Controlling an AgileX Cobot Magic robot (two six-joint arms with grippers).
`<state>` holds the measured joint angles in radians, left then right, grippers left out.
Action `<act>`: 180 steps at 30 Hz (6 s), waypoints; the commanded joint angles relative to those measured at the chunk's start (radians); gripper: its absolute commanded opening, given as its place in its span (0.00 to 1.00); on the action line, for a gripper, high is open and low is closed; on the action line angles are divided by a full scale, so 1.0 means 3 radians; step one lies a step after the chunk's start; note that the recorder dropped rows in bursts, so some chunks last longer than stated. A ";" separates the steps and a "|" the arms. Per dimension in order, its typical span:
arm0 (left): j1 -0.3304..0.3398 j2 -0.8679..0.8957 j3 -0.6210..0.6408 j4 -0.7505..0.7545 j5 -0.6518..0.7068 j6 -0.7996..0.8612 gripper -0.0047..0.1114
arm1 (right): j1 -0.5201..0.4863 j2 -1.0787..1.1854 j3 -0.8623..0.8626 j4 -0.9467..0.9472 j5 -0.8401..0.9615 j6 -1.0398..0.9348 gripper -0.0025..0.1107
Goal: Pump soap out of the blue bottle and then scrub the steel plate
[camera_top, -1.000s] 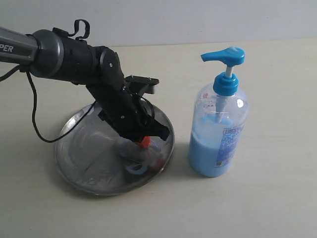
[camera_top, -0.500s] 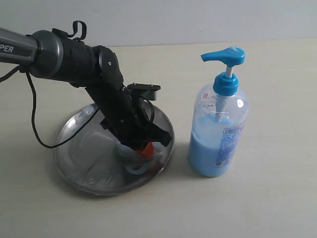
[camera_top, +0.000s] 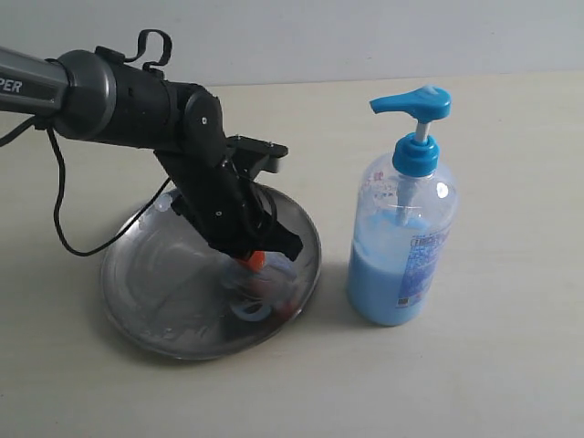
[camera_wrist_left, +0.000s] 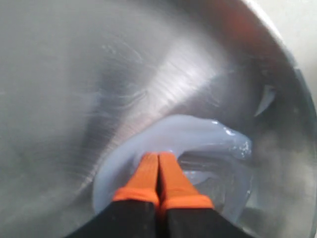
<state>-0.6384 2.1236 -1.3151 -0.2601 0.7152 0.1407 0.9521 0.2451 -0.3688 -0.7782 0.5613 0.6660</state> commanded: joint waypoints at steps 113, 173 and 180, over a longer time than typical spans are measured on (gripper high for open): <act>0.0001 -0.5629 0.2899 -0.0017 -0.1747 0.0113 0.04 | 0.0007 0.0927 0.0047 -0.0026 -0.0113 0.0137 0.11; 0.1869 -0.7079 0.4384 0.1382 -0.1191 -0.1354 0.04 | 0.0007 0.0927 0.0047 0.0068 -0.0205 0.0137 0.11; 0.1869 -0.7079 0.4384 0.1382 -0.1191 -0.1354 0.04 | 0.0007 0.0927 0.0047 0.0061 -0.0205 0.0137 0.11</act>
<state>-0.0810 0.0065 -0.0024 0.1498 0.3652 -0.2663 0.9521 0.5255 -0.3576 -0.7524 0.5095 0.7029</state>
